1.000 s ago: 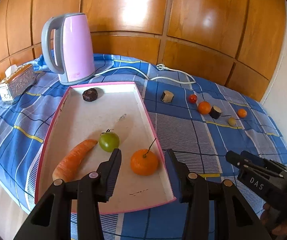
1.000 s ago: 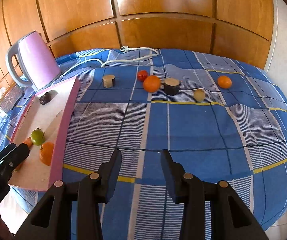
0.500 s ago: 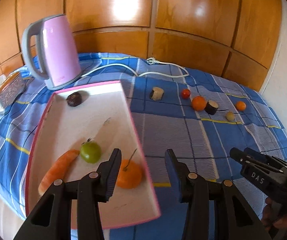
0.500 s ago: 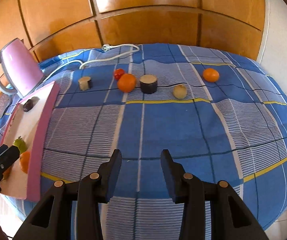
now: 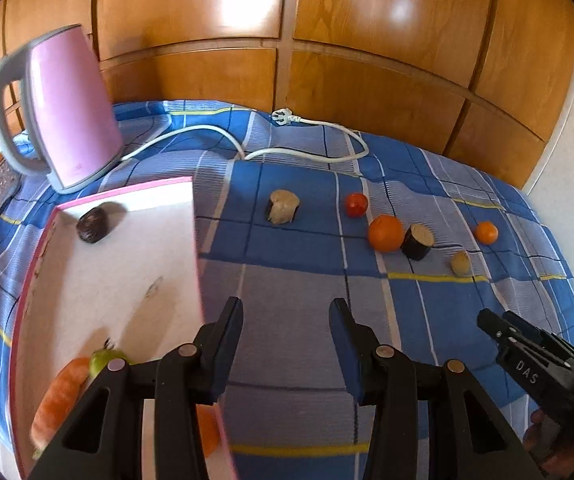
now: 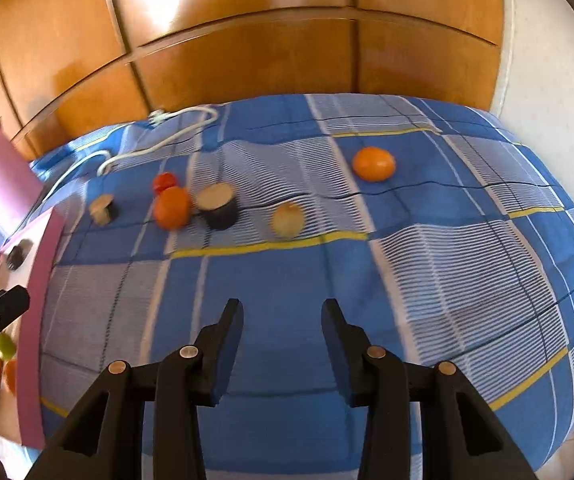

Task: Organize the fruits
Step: 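Move the right gripper to the large orange on the bedspread and close on it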

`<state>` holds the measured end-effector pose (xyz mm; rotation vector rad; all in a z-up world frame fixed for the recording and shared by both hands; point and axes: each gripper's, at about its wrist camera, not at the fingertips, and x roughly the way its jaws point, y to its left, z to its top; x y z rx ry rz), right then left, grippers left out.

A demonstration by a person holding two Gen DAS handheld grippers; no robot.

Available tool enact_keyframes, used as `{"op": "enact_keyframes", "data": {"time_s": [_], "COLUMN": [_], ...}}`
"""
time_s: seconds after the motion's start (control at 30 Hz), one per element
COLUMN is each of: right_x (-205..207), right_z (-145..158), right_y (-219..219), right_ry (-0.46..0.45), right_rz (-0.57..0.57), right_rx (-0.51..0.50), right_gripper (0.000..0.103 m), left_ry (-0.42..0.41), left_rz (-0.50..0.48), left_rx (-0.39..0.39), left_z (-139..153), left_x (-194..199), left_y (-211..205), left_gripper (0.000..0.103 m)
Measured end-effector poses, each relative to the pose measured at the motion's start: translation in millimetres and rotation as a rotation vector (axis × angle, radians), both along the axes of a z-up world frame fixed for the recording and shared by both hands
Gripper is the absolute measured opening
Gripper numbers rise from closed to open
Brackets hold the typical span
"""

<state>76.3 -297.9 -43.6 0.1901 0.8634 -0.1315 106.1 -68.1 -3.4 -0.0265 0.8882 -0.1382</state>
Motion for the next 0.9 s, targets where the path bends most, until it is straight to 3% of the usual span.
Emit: {"op": "enact_keyframes", "data": {"time_s": [0.4,0.57,0.9], "right_x": [43,62,105], "right_z": [8,10,-2], "right_y": [-50,-70,-92], "right_ry": [-0.038,-0.058,-0.023], "right_rz": [-0.059,-0.092,-0.100], "right_rx": [0.000,-0.005,-0.040], "right_gripper": [0.041,0.056,0.056], "left_ry": [0.024,0.035,0.051], "left_rz": [0.022,0.042,0.078], "left_rx": [0.018,0.016,0.011], "left_z": [-14,-20,-33], "left_x": [45,65,100], "left_y": [-22,-25,-24], "left_gripper": [0.045,0.045,0.045]}}
